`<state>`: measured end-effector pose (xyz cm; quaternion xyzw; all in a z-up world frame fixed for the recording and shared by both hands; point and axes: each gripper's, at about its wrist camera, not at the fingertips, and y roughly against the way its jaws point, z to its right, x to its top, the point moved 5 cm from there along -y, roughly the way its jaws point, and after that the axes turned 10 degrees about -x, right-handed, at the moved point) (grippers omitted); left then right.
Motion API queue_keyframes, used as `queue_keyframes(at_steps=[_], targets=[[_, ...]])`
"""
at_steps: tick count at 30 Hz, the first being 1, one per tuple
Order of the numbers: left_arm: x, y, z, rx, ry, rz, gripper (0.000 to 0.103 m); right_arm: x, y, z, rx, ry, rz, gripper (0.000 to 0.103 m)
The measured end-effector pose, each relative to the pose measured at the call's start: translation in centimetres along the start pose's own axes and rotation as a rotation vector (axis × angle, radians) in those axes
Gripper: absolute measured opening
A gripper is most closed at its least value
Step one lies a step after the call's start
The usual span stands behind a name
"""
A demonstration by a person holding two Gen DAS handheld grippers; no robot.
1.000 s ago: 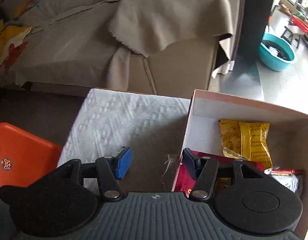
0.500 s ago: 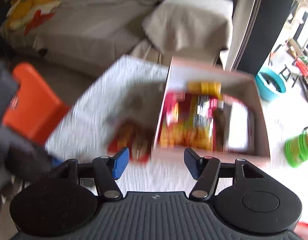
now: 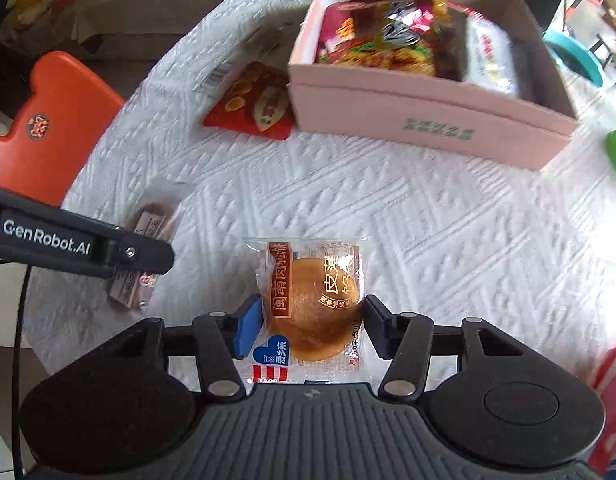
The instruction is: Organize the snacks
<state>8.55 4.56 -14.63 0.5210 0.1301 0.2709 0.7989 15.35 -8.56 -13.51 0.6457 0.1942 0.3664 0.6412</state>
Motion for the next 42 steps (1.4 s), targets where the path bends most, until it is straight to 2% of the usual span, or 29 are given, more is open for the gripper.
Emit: queue_keyframes(at_steps=[3,5,8,12,14,16,18,24,26,30,33,34,35,36,39,42], targets=[[0.4,0.6,3.1,-0.073,0.001,0.027,0.040,0.5,1.9,3.9,-0.061,-0.058,0.030,0.055],[2.4,1.8,5.7,-0.124,-0.025,0.091,0.040,0.8,3.1,6.2,-0.075,-0.105,0.045,0.055],[7.1,3.5,9.2,-0.133,-0.099,0.204,0.040,0.8,4.3,7.9,-0.081,-0.142,0.060,0.055],[12.7,4.5,11.8,-0.131,-0.162,0.330,0.040,0.7,4.9,7.9,-0.079,-0.141,0.074,0.054],[14.7,3.9,12.4,-0.133,-0.182,0.341,0.042,0.5,4.7,7.4,-0.071,-0.131,0.075,0.054],[15.8,3.2,12.5,-0.100,-0.196,0.331,0.044,0.3,4.7,7.2,-0.069,-0.123,0.074,0.054],[16.1,3.0,12.2,-0.071,-0.195,0.327,0.044,0.0,4.8,7.1,-0.072,-0.120,0.071,0.054],[15.7,3.0,10.8,-0.120,-0.185,0.308,0.044,0.5,3.9,7.7,-0.090,-0.140,0.051,0.054],[15.6,3.5,9.6,-0.142,-0.185,0.319,0.044,1.4,3.8,7.9,-0.089,-0.151,0.068,0.054],[15.6,6.0,5.1,-0.143,-0.100,0.398,0.044,5.5,5.2,8.8,-0.091,-0.187,0.170,0.054],[16.5,6.7,0.3,-0.100,-0.013,0.422,0.044,9.6,6.0,9.8,-0.085,-0.232,0.254,0.055],[16.8,6.5,-1.1,-0.083,0.008,0.407,0.044,11.2,6.2,10.0,-0.073,-0.257,0.283,0.055],[17.1,6.0,-2.4,-0.077,0.022,0.386,0.044,12.2,6.1,10.2,-0.067,-0.274,0.301,0.061],[17.3,5.5,-3.2,-0.076,0.026,0.368,0.044,13.6,5.7,10.4,-0.067,-0.287,0.317,0.072],[18.0,3.2,-4.5,-0.076,-0.023,0.295,0.044,15.4,4.1,10.1,-0.098,-0.274,0.286,0.073],[18.6,0.9,-4.5,-0.048,-0.101,0.245,0.044,14.7,3.7,8.8,-0.068,-0.243,0.269,0.073]])
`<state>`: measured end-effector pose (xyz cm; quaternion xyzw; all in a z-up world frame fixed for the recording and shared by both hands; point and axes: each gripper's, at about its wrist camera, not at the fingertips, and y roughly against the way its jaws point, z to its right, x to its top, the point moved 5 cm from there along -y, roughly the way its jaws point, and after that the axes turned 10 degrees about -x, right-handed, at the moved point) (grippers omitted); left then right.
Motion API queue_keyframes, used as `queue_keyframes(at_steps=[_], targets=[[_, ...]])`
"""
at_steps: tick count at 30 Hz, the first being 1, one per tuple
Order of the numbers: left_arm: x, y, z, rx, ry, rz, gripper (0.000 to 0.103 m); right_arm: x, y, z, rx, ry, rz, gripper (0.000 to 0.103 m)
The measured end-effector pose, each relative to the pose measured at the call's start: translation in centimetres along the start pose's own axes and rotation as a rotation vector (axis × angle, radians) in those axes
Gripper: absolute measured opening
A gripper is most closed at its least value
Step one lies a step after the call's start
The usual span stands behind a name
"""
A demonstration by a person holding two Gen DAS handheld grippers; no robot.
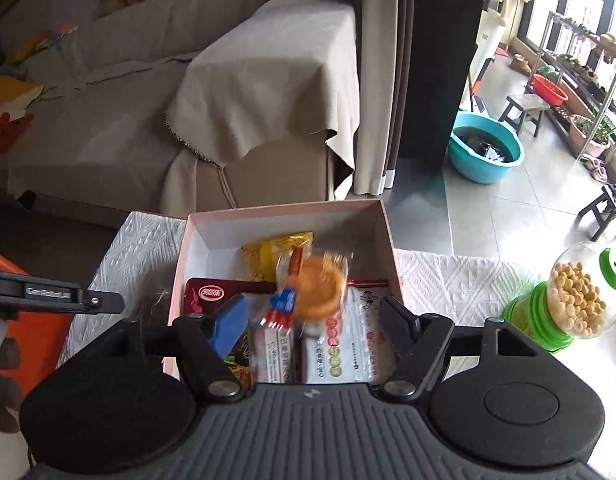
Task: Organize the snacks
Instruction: 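Lower the cookie bag and pastry into the pink box and open both tools, then grasp the red egg pouch with the right tool while the left tool grasps the clear striped bar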
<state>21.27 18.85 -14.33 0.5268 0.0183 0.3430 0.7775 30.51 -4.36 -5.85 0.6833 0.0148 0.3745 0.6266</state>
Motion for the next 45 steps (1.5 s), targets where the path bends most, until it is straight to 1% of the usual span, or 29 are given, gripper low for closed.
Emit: queue_keyframes(at_steps=[2,5,6,7,9,10,11,12,13,15,20,22,24,25,28,29,30,32,33,35,40,43,45], targets=[[0.1,-1.4,0.2,0.022,-0.057,-0.042,0.044,-1.6,0.3,-0.9,0.015,0.032,-0.019,0.073],[0.4,-3.0,0.4,0.082,-0.125,-0.071,0.044,-4.8,0.7,-2.9,0.053,0.051,-0.080,0.073],[0.6,-3.3,0.5,0.081,-0.138,-0.073,0.050,-5.9,0.7,-3.6,0.074,0.045,-0.113,0.073],[0.9,-3.5,0.6,0.068,-0.146,-0.072,0.050,-6.8,0.5,-4.3,0.093,0.042,-0.140,0.073],[1.2,-4.0,1.0,0.068,-0.174,-0.084,0.047,-8.2,-0.1,-5.7,0.111,0.043,-0.188,0.073],[1.2,-4.1,1.3,0.072,-0.202,-0.087,0.043,-8.7,-0.4,-6.4,0.114,0.045,-0.207,0.073],[1.0,-4.2,1.7,0.072,-0.238,-0.092,0.042,-9.1,-0.8,-7.0,0.117,0.043,-0.222,0.073],[0.7,-4.3,2.2,0.072,-0.286,-0.099,0.042,-9.2,-1.0,-7.5,0.123,0.039,-0.231,0.073],[0.0,-4.2,2.8,0.069,-0.344,-0.110,0.039,-9.4,-1.2,-8.0,0.128,0.038,-0.238,0.073],[-1.5,-3.7,3.1,0.053,-0.399,-0.134,0.039,-9.4,-1.5,-8.7,0.125,0.050,-0.240,0.073],[-5.8,-1.7,2.1,0.008,-0.442,-0.201,0.039,-10.4,-2.6,-10.1,0.129,0.106,-0.274,0.073],[-6.9,-0.7,1.3,-0.013,-0.412,-0.223,0.039,-10.6,-3.2,-10.8,0.136,0.122,-0.284,0.073],[-7.3,0.4,-0.3,-0.035,-0.314,-0.216,0.039,-10.6,-4.1,-11.8,0.156,0.144,-0.286,0.073],[-7.4,0.9,-1.1,-0.041,-0.262,-0.207,0.037,-10.4,-4.5,-12.3,0.160,0.160,-0.282,0.073],[-7.5,2.1,-3.1,-0.064,-0.134,-0.173,0.037,-9.9,-5.7,-14.1,0.170,0.225,-0.247,0.073],[-7.6,2.2,-3.5,-0.071,-0.119,-0.182,0.037,-10.0,-6.3,-14.7,0.183,0.248,-0.261,0.083],[-7.8,2.2,-3.5,-0.075,-0.118,-0.194,0.037,-10.0,-6.4,-15.2,0.195,0.267,-0.258,0.089],[-8.5,2.1,-3.3,-0.078,-0.136,-0.219,0.037,-10.2,-6.3,-15.8,0.183,0.308,-0.237,0.089],[-8.7,2.0,-3.0,-0.075,-0.150,-0.228,0.038,-10.5,-6.0,-15.9,0.176,0.334,-0.219,0.085],[-8.5,1.9,-2.5,-0.053,-0.177,-0.233,0.038,-11.2,-5.6,-15.6,0.157,0.370,-0.202,0.083],[-8.3,1.1,-1.1,0.006,-0.196,-0.251,0.045,-13.0,-4.8,-13.3,0.116,0.345,-0.245,0.082],[-8.3,0.7,-0.4,0.040,-0.207,-0.251,0.046,-14.0,-4.6,-11.6,0.075,0.333,-0.267,0.082],[-8.4,0.6,-0.1,0.056,-0.191,-0.242,0.046,-14.4,-4.6,-10.7,0.067,0.304,-0.276,0.088]])
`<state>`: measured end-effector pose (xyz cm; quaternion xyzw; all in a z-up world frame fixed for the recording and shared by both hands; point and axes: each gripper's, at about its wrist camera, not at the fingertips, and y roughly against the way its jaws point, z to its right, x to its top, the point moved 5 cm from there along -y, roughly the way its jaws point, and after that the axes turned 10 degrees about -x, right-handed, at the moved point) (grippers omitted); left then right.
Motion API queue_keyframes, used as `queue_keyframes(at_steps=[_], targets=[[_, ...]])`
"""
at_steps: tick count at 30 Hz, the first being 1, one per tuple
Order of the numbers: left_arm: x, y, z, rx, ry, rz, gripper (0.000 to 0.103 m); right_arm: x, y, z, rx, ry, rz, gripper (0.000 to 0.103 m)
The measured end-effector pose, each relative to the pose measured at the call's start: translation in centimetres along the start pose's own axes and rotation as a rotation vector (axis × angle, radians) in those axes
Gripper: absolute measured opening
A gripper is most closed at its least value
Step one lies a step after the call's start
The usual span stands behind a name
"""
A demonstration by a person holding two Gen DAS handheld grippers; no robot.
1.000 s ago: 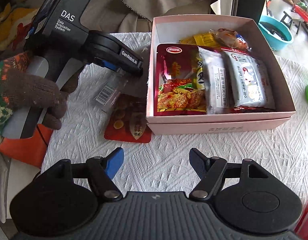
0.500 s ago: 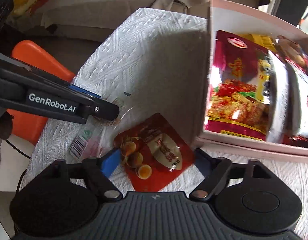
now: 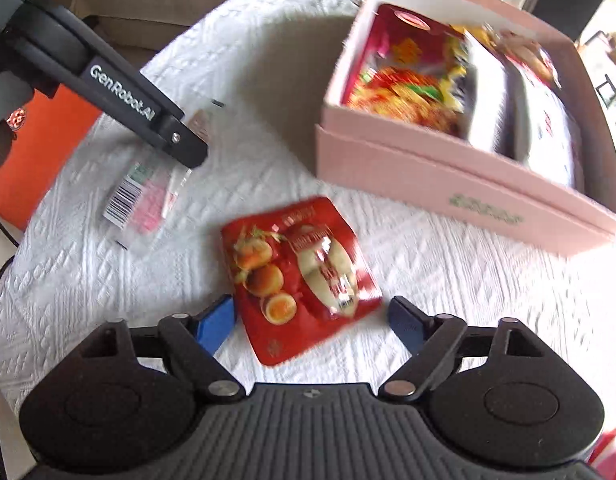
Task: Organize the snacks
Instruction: 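Grasp the red egg pouch with the right tool while the left tool grasps the clear striped bar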
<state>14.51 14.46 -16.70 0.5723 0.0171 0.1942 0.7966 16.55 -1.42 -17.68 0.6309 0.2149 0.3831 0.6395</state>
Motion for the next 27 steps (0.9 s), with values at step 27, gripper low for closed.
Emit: queue_keyframes(at_steps=[27], targets=[[-9.8,1.3,1.9,-0.031,0.265,0.091,0.041,1.7,-0.9,-1.0,0.026,0.114,0.073,0.076]])
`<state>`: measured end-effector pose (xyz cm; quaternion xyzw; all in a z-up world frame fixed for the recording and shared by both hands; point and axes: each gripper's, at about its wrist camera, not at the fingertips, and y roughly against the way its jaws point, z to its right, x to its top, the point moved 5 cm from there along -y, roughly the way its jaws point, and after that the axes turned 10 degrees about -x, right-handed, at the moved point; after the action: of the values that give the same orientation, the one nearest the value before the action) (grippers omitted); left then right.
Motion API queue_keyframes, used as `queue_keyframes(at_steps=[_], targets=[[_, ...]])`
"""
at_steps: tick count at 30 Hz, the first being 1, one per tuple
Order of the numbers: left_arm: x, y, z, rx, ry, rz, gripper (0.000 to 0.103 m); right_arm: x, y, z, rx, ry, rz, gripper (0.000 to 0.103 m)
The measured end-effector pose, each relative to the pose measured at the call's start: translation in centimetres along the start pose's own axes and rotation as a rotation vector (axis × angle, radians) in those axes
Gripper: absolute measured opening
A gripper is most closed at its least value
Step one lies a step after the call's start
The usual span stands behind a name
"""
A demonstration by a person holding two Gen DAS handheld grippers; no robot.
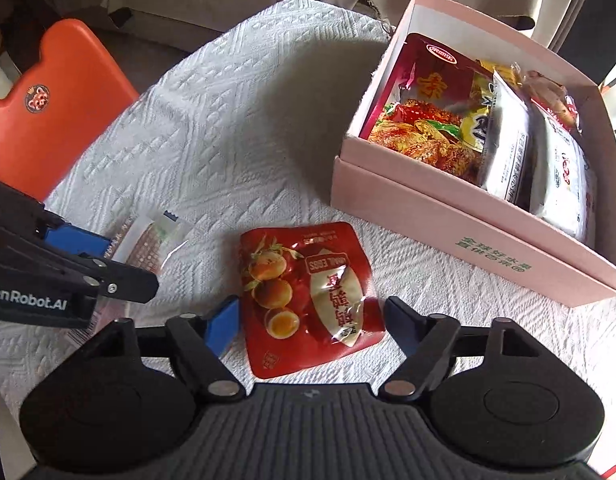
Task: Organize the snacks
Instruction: 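Grasp the red egg pouch with the right tool while the left tool grasps the clear striped bar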
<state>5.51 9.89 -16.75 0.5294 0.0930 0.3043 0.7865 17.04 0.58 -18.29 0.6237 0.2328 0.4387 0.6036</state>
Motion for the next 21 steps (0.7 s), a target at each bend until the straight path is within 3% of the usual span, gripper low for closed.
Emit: queue_keyframes(at_steps=[7,10,12,15,21], targets=[[0.1,-0.3,0.9,0.025,-0.064,0.004,0.044,-5.0,2.0,0.9,0.000,-0.112,-0.107,0.076],[-0.2,-0.2,1.1,0.038,-0.058,0.013,0.042,-7.0,2.7,0.8,0.007,-0.115,-0.130,0.077],[-0.7,-0.2,1.3,0.008,-0.038,0.003,0.040,-7.9,3.1,0.7,0.007,-0.108,-0.127,0.078],[-2.1,-0.2,1.7,-0.052,-0.017,-0.034,0.039,-8.2,3.2,0.7,-0.008,-0.095,-0.138,0.078],[-5.2,0.3,2.0,-0.087,0.000,-0.060,0.039,-7.0,2.5,0.8,-0.017,-0.075,-0.116,0.078]])
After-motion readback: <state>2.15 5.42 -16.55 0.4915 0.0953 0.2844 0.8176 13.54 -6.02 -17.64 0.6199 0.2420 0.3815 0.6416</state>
